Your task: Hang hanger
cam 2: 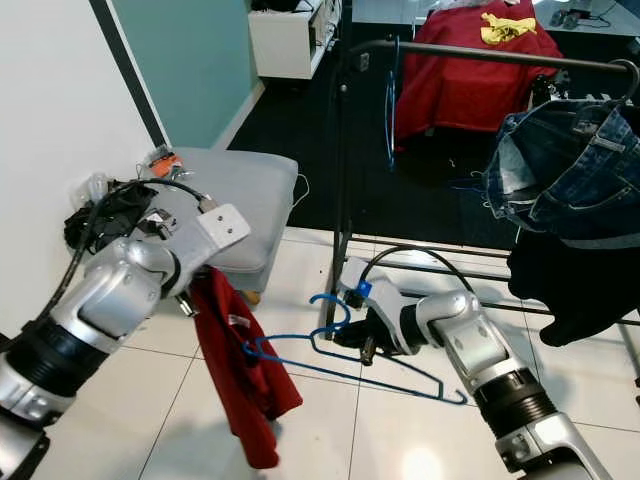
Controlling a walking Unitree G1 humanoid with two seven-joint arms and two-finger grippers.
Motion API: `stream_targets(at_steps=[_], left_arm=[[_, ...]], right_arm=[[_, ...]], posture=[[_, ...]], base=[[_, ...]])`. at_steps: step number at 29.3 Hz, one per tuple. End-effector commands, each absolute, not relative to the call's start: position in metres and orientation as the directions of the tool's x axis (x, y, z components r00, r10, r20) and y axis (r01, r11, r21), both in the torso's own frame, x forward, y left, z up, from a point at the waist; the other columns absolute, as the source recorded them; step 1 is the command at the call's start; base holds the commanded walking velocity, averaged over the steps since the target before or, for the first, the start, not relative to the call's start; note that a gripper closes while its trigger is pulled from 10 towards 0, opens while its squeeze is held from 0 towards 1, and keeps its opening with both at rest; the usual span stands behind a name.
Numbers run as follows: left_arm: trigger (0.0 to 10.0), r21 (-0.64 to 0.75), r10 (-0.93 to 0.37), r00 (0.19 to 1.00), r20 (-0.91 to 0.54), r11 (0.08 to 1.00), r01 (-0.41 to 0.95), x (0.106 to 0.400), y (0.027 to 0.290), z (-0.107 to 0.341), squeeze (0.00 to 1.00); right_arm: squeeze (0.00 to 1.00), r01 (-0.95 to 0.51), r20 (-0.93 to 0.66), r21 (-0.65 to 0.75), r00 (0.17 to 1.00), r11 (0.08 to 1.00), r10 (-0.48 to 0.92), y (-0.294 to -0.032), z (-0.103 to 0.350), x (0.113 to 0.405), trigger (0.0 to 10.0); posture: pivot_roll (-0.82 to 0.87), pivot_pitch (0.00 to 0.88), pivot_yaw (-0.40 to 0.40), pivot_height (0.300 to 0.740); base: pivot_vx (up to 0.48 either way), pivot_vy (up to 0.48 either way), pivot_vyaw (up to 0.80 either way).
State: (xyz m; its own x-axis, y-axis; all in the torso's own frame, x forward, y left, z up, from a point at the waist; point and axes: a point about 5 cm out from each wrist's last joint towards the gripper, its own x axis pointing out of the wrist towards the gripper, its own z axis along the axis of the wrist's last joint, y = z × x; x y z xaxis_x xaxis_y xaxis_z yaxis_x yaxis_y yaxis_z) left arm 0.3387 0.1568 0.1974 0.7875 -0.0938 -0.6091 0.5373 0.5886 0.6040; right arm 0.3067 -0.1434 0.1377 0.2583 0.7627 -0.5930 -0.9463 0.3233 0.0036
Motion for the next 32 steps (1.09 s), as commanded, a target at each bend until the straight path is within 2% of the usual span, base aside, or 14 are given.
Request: stream_targets(at_steps=[1,11,24,32], left_arm=[[10.0,0.609,-0.086,0.785,-0.613,0.582,0.539,0.337,0.156,0.195,0.0],[10.0,0.605,-0.097,0.785,-0.612,0.581,0.544,0.336,0.152,0.198,0.0],[10.0,0.594,-0.128,0.785,-0.606,0.583,0.554,0.334,0.146,0.205,0.0],[10.0,0.594,-0.138,0.784,-0.605,0.578,0.56,0.332,0.143,0.207,0.0]], right_arm=[[0.0,-0.951,-0.596,0.03,0.231,0.308,0.77,-0.145,0.135,0.302,10.0],[0.0,-0.945,-0.624,0.01,0.249,0.326,0.74,-0.154,0.133,0.304,10.0],[0.0,-0.925,-0.606,-0.027,0.316,0.378,0.73,-0.156,0.134,0.312,10.0],[0.0,-0.924,-0.603,-0.027,0.32,0.382,0.731,-0.154,0.132,0.313,10.0]], posture=[[-0.01,0.155,0.016,0.74],[-0.01,0.155,0.018,0.74],[-0.01,0.155,0.016,0.74],[-0.01,0.155,0.015,0.74]], base=[[0.0,0.0,0.0],[0.0,0.0,0.0],[0.0,0.0,0.0],[0.0,0.0,0.0]])
